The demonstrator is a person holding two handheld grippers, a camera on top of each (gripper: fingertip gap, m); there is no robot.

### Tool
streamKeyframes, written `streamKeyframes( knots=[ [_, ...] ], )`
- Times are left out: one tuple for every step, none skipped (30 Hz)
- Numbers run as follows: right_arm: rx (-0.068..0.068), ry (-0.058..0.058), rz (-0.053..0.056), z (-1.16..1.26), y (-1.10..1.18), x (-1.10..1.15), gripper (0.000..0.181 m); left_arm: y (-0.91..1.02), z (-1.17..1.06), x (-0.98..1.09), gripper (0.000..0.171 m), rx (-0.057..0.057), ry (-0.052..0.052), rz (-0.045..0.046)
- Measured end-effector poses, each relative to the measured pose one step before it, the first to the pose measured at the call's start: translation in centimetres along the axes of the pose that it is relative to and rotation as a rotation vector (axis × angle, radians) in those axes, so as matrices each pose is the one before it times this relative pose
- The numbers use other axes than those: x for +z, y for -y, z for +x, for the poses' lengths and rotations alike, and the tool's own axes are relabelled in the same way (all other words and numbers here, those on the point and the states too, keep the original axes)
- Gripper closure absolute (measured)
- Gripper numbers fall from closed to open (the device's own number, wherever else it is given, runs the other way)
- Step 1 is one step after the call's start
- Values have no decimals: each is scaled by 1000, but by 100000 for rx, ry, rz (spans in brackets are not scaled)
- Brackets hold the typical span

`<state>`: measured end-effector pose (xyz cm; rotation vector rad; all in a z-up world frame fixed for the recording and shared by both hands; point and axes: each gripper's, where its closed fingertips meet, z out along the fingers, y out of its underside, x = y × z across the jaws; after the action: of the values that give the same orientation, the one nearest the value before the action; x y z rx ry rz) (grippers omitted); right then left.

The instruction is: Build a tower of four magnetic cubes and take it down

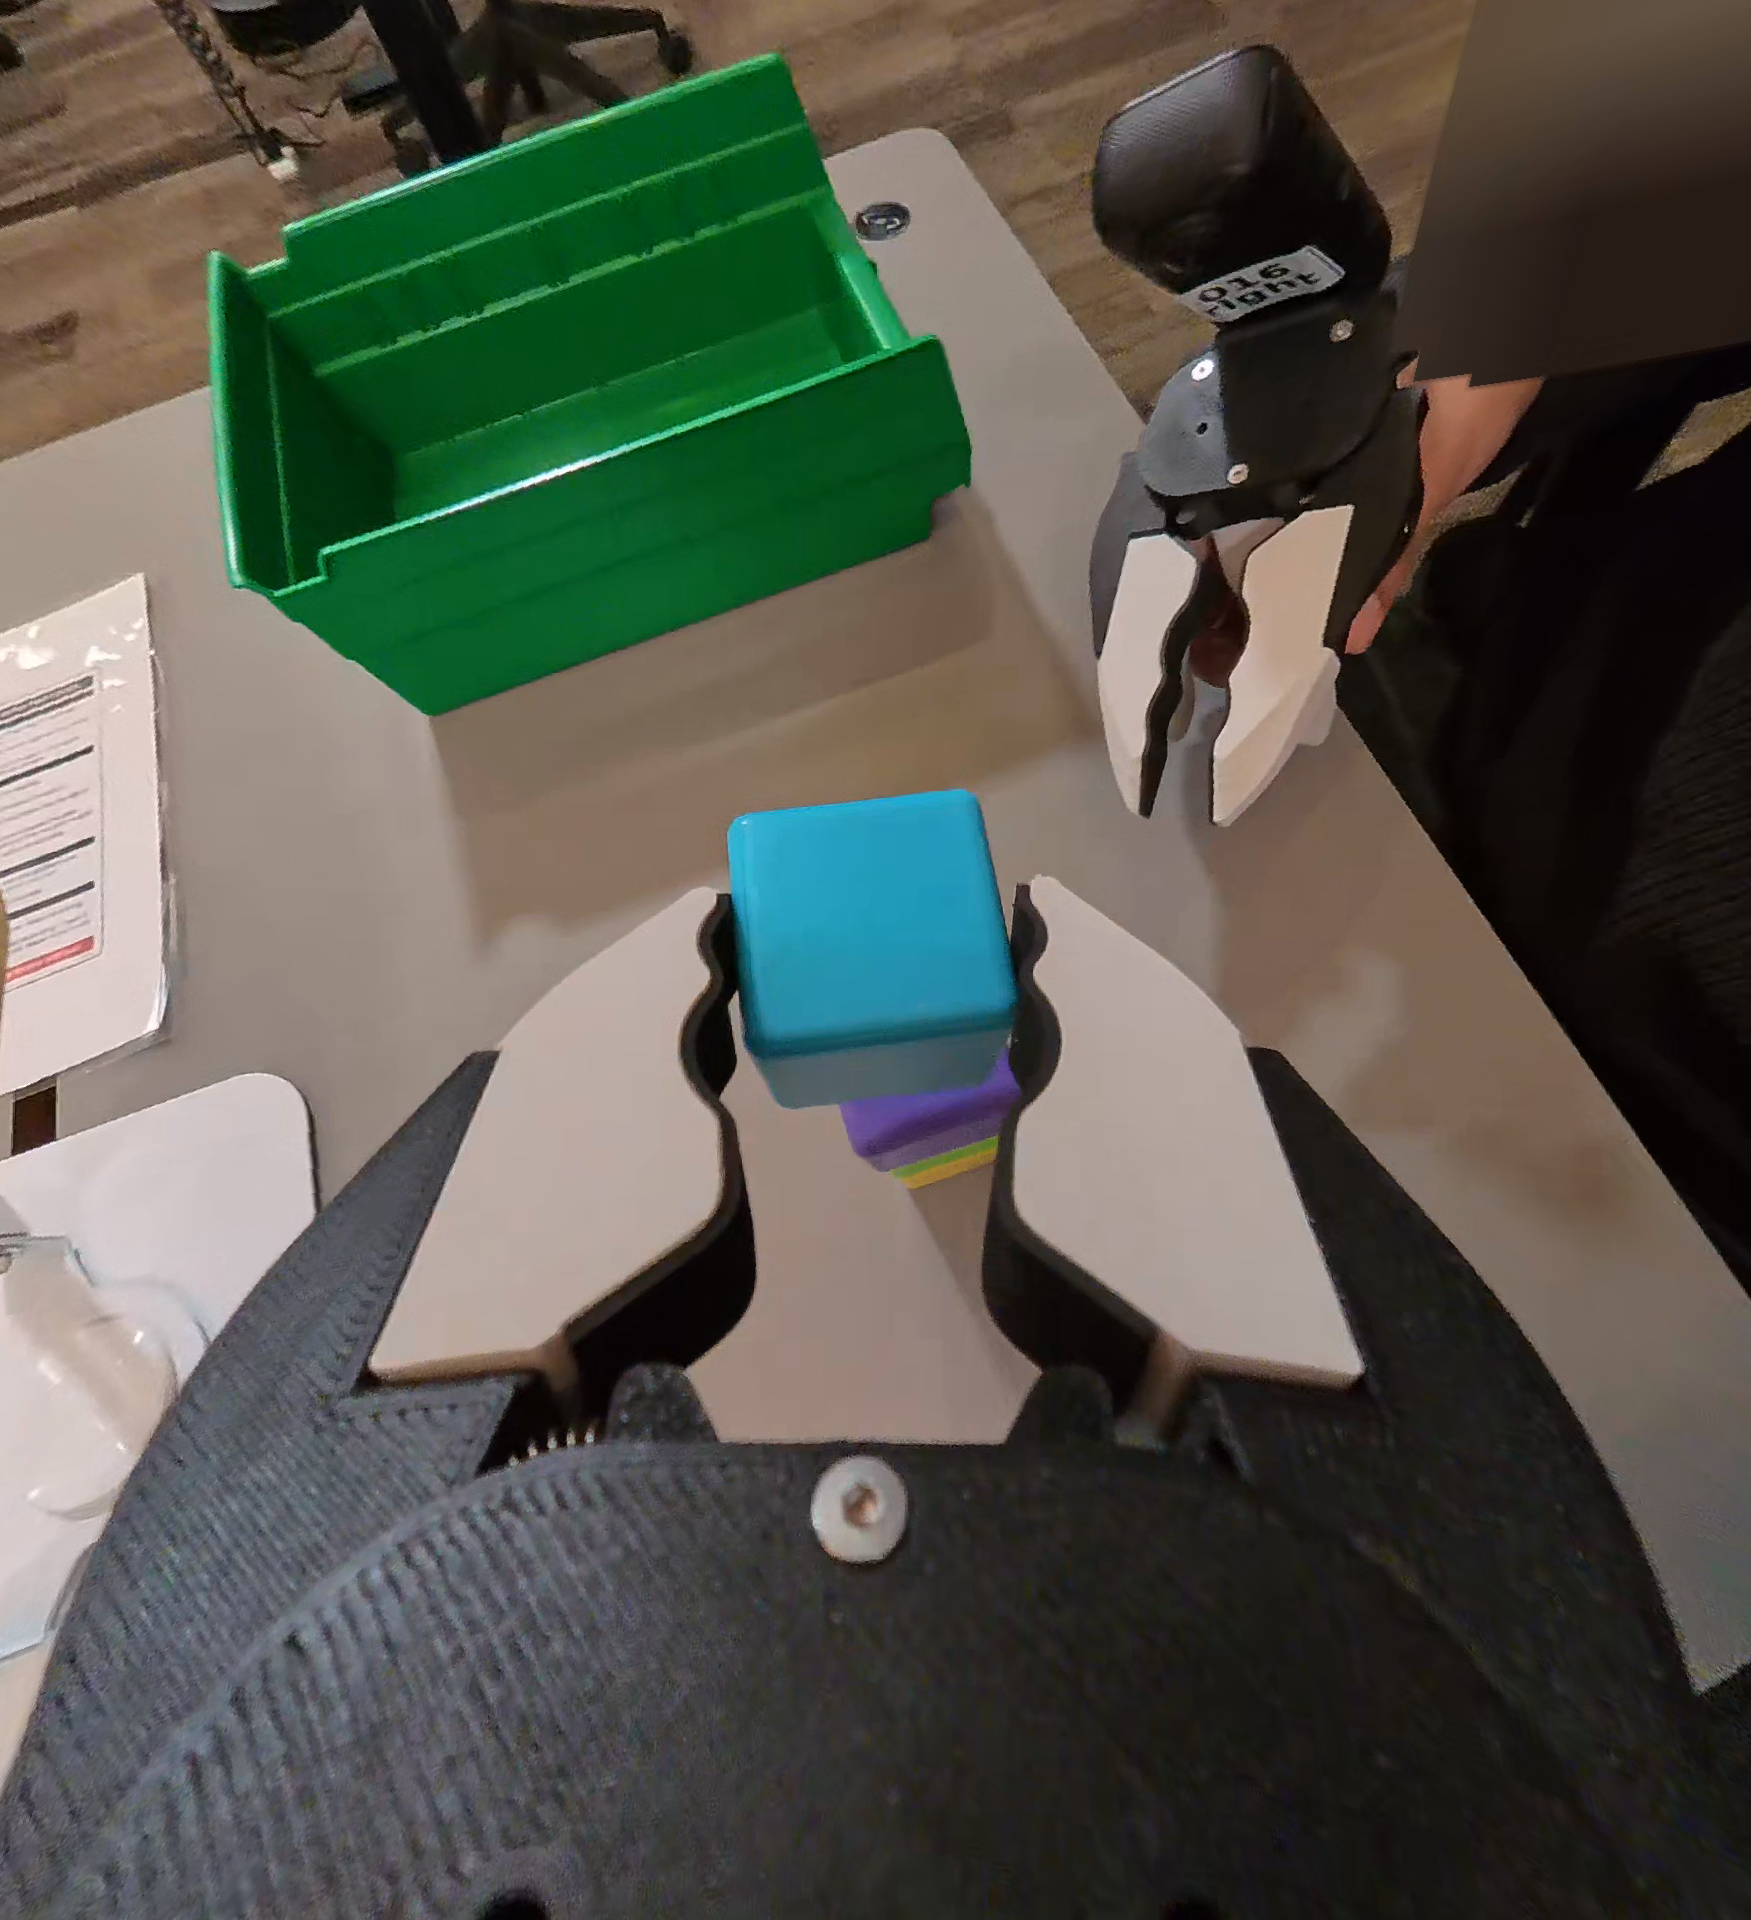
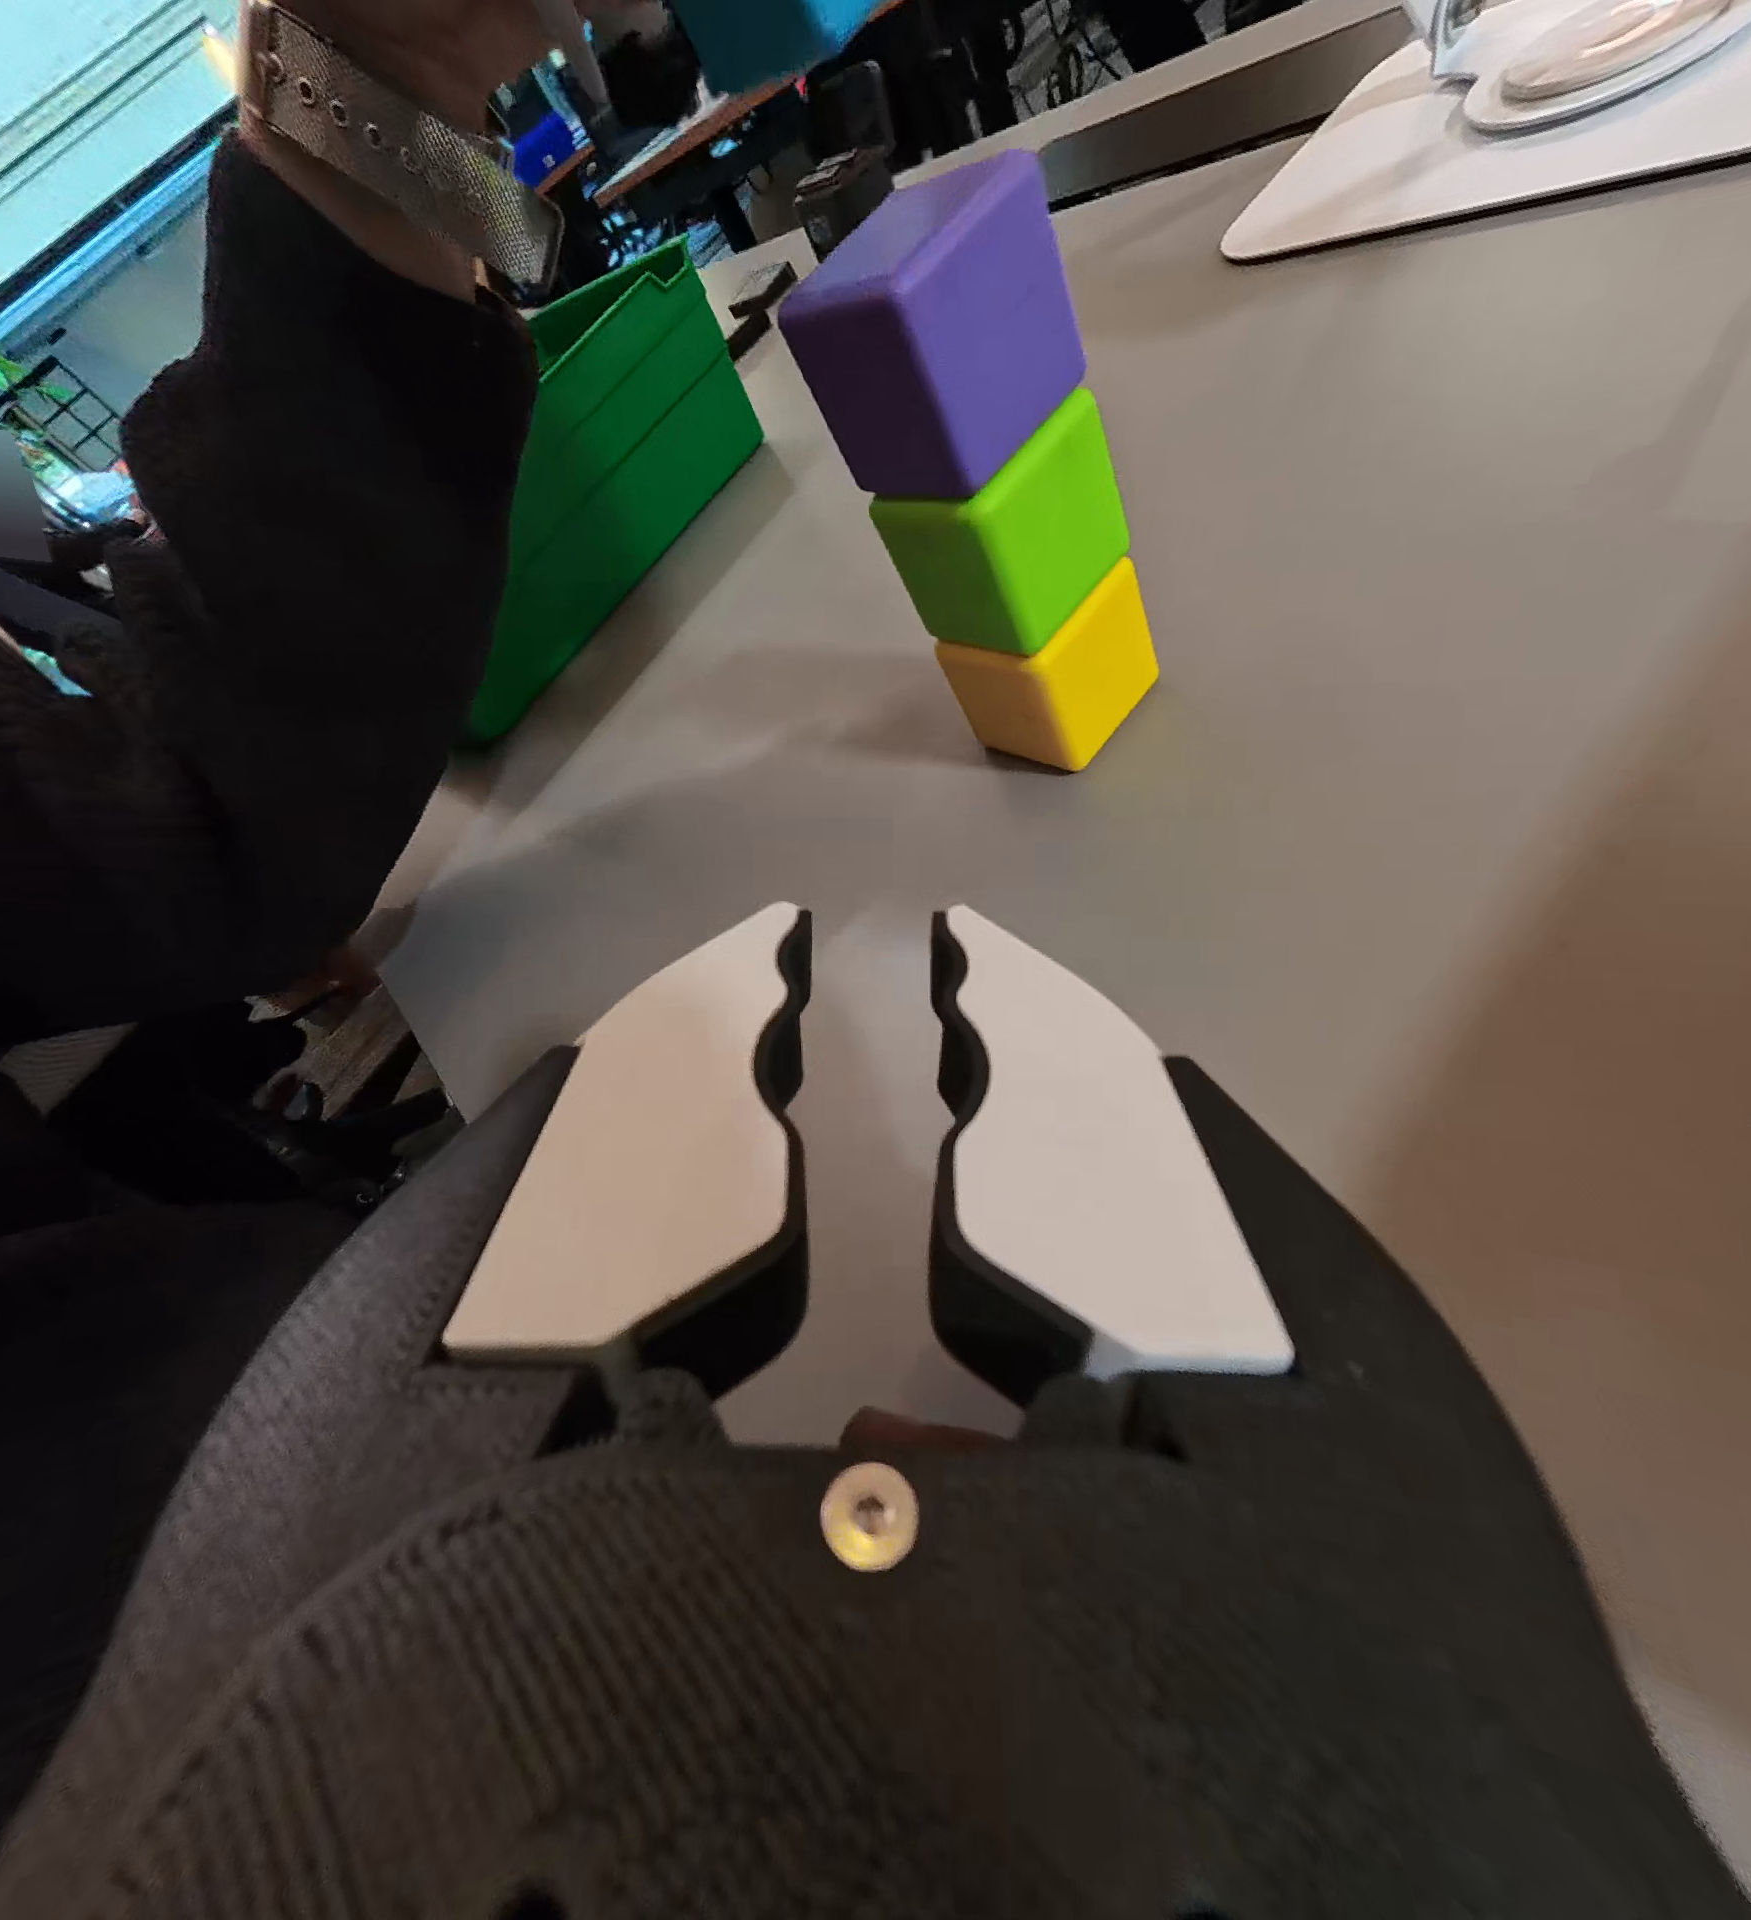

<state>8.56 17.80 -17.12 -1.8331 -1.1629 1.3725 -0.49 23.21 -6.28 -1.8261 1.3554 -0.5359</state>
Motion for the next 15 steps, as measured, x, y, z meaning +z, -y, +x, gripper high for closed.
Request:
streamKeyframes(
  knots=[
    [336,-743,465,131,9,-188,159,39,-296,38,120,-240,876,336],
    [141,-744,626,119,60,-188,159,64,-197,67,120,28,567,577],
    [-29,-726,348,115,17,-144,159,85,-102,86,120,257,187,868],
    [-71,-510,-18,94,-29,-75,159,113,-189,96,120,270,727,1169],
    [-25,-213,-173,54,-49,-22,159,158,-220,83,120,157,894,1571],
    [32,50,-228,-7,-53,12,159,218,-250,57,121,-146,988,2139],
    [47,240,-227,-41,-36,38,159,198,-181,23,121,-595,553,2181],
    [-17,343,-177,-58,-34,42,159,132,-43,-17,121,-916,-394,1530],
    [-53,320,-190,-66,-32,38,159,116,32,-39,121,-1163,-742,1025],
    [45,297,-160,-51,-22,30,159,113,45,-33,120,-1001,-596,597],
    [177,356,42,-34,22,11,159,107,36,-44,120,-627,-92,346],
    [288,420,273,-37,70,23,159,74,41,-12,120,-286,314,172],
    [364,495,320,-35,89,35,159,30,40,15,120,-80,403,-2],
    [425,581,183,-42,80,66,159,-38,71,59,120,-109,275,-286],
    [440,661,27,-60,34,93,159,-142,76,82,121,-222,128,-804]
  ],
)
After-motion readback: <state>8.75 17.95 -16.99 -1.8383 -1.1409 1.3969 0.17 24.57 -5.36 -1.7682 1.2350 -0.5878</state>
